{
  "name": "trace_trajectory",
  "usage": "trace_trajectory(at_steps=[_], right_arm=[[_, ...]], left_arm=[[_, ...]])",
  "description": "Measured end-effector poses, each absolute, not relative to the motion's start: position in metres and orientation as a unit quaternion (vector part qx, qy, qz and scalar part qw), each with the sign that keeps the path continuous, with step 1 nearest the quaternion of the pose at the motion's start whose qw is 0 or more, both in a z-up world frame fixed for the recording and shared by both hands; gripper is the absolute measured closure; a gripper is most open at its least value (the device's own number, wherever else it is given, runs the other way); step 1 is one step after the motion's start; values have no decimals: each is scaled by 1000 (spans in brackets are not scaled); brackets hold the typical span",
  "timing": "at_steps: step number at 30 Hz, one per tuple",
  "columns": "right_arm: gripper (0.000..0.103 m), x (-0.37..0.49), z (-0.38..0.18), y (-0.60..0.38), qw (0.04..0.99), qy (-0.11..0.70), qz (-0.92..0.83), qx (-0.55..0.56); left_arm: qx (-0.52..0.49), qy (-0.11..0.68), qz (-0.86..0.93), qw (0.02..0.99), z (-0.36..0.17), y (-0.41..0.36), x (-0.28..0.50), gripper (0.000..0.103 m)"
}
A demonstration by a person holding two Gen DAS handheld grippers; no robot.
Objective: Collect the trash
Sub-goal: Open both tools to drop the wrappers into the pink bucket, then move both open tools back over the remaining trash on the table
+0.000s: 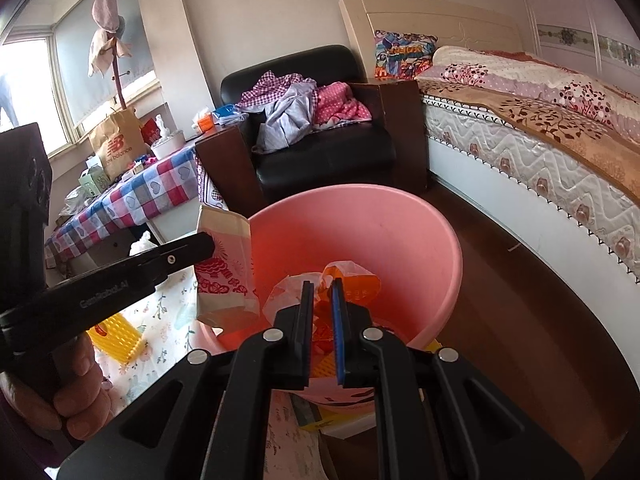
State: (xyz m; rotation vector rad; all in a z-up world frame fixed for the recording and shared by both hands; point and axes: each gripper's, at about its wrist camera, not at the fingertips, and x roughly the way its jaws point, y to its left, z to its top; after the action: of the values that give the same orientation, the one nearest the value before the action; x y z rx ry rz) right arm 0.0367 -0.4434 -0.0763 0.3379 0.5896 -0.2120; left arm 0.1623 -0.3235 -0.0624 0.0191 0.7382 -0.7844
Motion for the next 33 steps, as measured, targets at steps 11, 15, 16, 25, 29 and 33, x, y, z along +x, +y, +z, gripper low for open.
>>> trace_trajectory(at_steps=[11, 15, 16, 25, 29, 33], right_arm=[[76, 39, -80, -446, 930, 306, -100, 176], [73, 37, -76, -446, 932, 302, -101, 174], [73, 36, -75, -445, 932, 301, -101, 174], [73, 27, -56, -430, 941, 287, -87, 157], [72, 21, -45, -418, 946, 281, -74, 147], [71, 16, -38, -406, 948, 279, -59, 142]], left_arm=[[23, 344, -390, 854, -59, -324, 150, 78], [22, 337, -396, 854, -52, -321, 142, 78], [22, 336, -398, 854, -50, -320, 141, 78], [17, 324, -401, 857, -33, -306, 125, 70], [7, 314, -401, 861, -23, -294, 115, 62], [1, 308, -400, 863, -15, -280, 106, 62]])
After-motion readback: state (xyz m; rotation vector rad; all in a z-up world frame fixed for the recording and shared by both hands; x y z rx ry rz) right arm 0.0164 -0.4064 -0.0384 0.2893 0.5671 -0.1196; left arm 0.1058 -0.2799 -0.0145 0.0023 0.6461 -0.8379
